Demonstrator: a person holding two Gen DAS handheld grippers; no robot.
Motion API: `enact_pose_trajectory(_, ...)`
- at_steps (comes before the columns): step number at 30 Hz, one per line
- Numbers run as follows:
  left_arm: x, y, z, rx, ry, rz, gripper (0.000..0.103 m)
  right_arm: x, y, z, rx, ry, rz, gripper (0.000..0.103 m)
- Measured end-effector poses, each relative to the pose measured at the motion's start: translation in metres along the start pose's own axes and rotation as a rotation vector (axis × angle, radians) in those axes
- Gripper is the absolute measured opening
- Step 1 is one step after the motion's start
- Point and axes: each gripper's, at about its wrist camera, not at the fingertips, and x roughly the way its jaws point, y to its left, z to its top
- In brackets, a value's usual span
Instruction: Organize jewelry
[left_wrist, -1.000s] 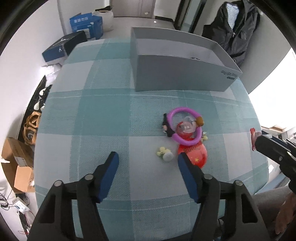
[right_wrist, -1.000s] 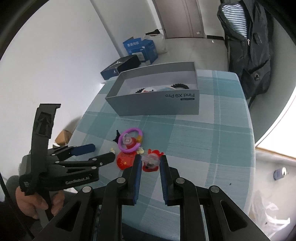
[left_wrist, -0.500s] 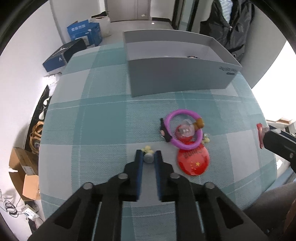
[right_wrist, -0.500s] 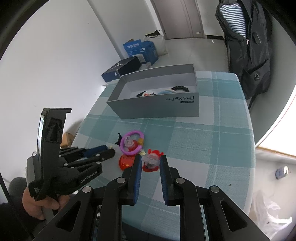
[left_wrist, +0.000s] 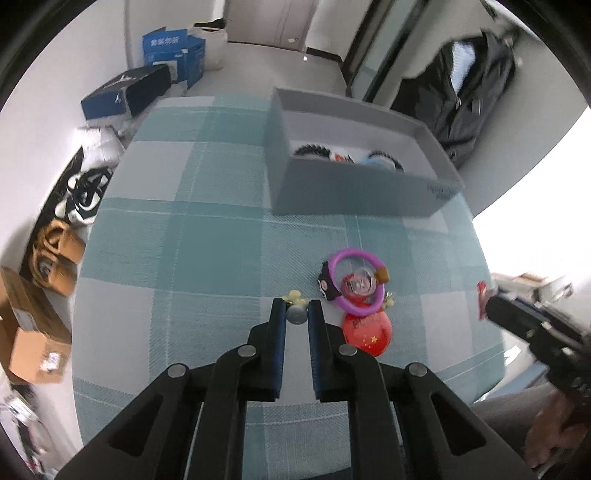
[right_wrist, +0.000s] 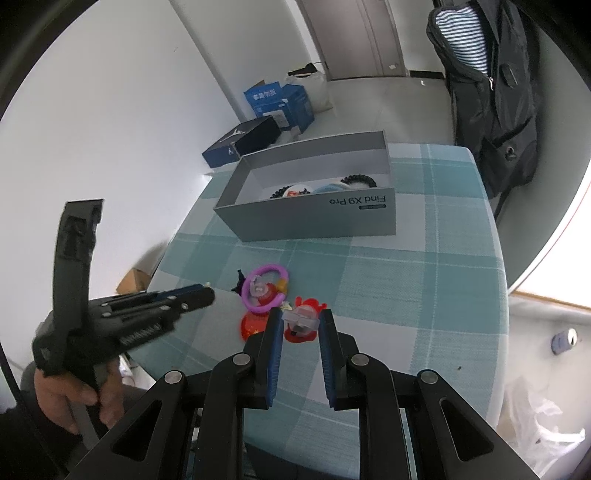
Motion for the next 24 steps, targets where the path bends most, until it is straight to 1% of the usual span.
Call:
enact_pose_trajectory(4,-0.009,0.011,0.002,-0.051,-0.021,-0.057,0.008,-0.001,0.003,0.001,-0.007,-0.001,0.007,0.018)
enact_pose_trajectory(8,-0.019,0.008,0.005,-0.077,-0.054,-0.094,0.008,-0.002,0.004,0.002,-0.005,-0.007,0.009,0.018)
enact_pose_trajectory(9,-0.024,0.006,0.007,-0.076,-0.067,-0.106,0.008,-0.003,0.004,0.002,-0.004,-0.01,0.009,0.018)
enact_pose_trajectory(13,-0.041,-0.003,0.014,-0.053,-0.128,-0.113,0.008,-0.007,0.001,0.006,0.02,-0.017,0.027,0.018)
enact_pose_trajectory(15,-0.047,-0.008,0.018,-0.047,-0.14,-0.121,0.008,-0.012,0.002,0.011,0.03,-0.028,0.044,0.018)
enact_pose_trajectory(20,-0.062,-0.023,0.032,0.011,-0.168,-0.11,0.008,-0.028,0.007,0.037,0.04,-0.065,0.084,0.018)
enact_pose_trajectory(24,-0.07,-0.033,0.051,0.051,-0.17,-0.115,0.008,-0.038,0.008,0.07,0.04,-0.086,0.116,0.018)
